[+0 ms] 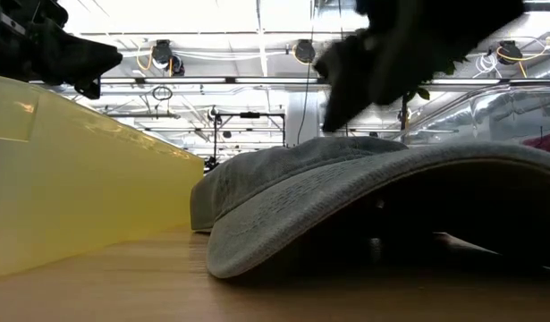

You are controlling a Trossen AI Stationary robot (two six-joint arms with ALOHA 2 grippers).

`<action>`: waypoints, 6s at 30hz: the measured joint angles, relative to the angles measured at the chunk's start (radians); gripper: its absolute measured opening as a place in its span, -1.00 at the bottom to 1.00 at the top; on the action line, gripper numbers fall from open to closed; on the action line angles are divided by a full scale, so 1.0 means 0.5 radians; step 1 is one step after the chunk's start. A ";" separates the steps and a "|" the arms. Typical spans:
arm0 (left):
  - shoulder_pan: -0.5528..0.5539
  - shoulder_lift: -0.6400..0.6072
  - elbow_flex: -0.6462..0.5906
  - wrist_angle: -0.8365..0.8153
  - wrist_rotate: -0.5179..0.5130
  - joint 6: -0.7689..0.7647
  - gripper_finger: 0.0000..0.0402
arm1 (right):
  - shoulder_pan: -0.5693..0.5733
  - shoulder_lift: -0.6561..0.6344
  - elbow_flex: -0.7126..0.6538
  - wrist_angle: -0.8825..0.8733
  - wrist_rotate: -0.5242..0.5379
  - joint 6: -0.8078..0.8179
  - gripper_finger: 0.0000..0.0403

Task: Pick & Place hat
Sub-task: Put the bottom blue cap into the transparent bin

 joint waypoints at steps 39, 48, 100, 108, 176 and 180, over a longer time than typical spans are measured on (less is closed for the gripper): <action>0.000 0.000 0.000 0.010 -0.037 0.021 -0.70 | -0.120 -0.203 -0.291 0.424 -0.046 -0.173 -0.99; 0.000 0.000 0.000 0.014 -0.037 0.009 -0.70 | -0.117 -0.737 -0.289 0.315 -0.051 -0.220 -1.00; 0.000 0.000 0.000 0.011 -0.037 0.008 -0.70 | 0.473 -1.822 -1.617 -0.341 0.959 0.861 -1.00; 0.001 0.000 0.000 0.013 -0.037 0.034 -0.70 | 0.441 -1.807 -1.640 -0.238 0.891 0.770 -0.96; 0.001 0.000 -0.001 0.011 -0.052 0.002 -0.70 | -0.055 -1.565 -1.595 0.096 0.688 0.570 -1.00; 0.000 0.000 0.000 0.011 -0.052 -0.001 -0.70 | -0.055 -1.711 -1.595 0.097 0.694 0.517 -1.00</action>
